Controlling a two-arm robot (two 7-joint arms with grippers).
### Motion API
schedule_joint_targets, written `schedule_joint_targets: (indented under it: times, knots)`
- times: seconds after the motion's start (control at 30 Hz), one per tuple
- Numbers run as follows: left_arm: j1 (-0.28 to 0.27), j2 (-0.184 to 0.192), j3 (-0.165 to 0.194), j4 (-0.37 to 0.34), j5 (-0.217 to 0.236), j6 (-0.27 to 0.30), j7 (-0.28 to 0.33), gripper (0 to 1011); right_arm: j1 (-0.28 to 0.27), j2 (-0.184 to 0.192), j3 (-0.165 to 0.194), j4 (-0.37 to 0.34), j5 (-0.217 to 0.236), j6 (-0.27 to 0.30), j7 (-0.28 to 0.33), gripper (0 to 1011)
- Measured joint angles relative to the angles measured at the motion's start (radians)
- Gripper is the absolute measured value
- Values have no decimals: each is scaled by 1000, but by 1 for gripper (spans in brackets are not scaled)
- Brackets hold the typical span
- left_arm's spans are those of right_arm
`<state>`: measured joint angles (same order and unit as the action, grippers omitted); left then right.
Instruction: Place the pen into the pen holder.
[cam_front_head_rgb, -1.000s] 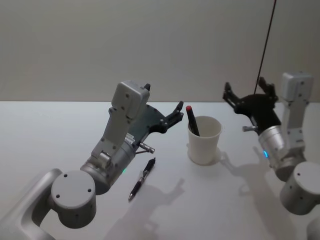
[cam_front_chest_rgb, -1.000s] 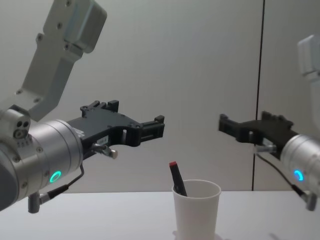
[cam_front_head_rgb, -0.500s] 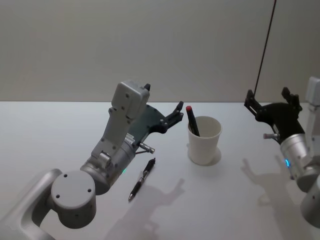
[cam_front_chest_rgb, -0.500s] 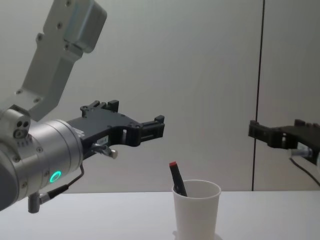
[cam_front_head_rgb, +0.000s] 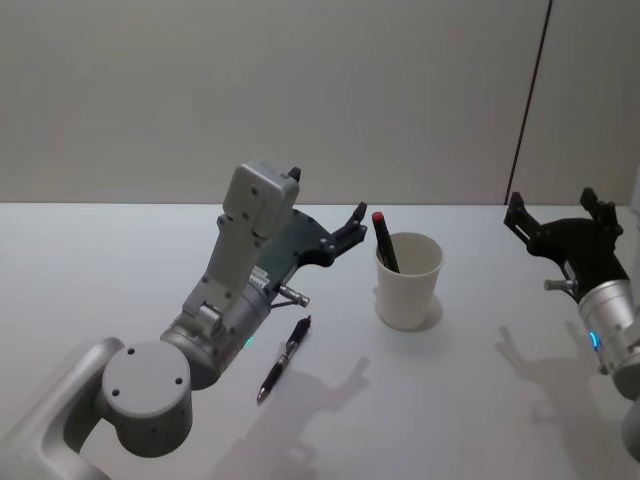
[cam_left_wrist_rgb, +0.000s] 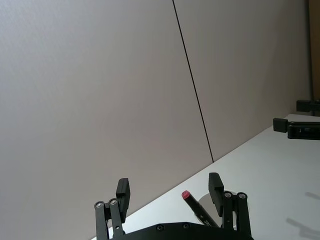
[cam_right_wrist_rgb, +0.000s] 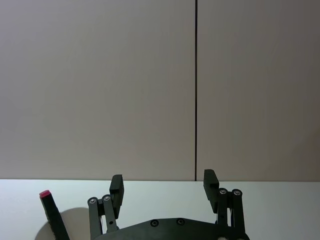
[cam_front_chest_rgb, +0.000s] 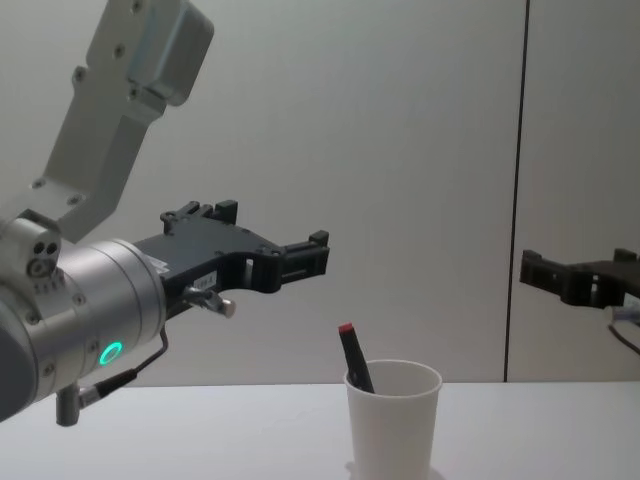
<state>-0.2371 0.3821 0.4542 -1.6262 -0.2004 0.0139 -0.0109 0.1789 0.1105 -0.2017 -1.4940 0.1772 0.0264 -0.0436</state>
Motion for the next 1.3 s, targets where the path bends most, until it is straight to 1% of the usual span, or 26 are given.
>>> schedule_joint_targets:
  times: [0.2,0.47,0.57,0.63,0.77,0.87,0.97,1.03,1.07,1.17,1.2,1.3]
  knots:
    - [2,0,-2,-1,-3,6,-1,1003,-10,5,3,-14,3,9,-2,1002]
    - [7,5,-9,-11,-36,49,-6,1003,-16,9,5,-23,5,16,-3,1001]
    - [10,7,-12,-15,-54,73,-8,1003,-18,9,5,-25,5,17,-3,1002]
    - [14,9,-16,-18,-80,103,-9,1003,-19,10,5,-27,6,18,-4,1002]
    - [18,11,-20,-20,-104,129,-10,1003,-20,11,6,-29,6,20,-4,1001]
    - [24,13,-25,-20,-138,161,-11,1003,-21,11,6,-30,6,21,-4,1001]
    - [28,14,-27,-19,-156,176,-11,1003,-22,11,6,-31,7,21,-4,1002]
    - [33,15,-29,-14,-180,194,-12,1003,-22,11,6,-32,7,22,-4,1002]
    - [33,15,-29,-14,-180,194,-12,1003,-22,11,6,-32,7,22,-4,1001]
    - [39,16,-32,-8,-208,216,-12,1003,-23,12,6,-33,7,22,-4,1001]
    - [39,16,-32,-8,-208,216,-12,1003,-23,12,6,-33,7,22,-4,1002]
    - [45,16,-34,-2,-234,237,-10,1003,-23,12,7,-33,7,23,-4,1002]
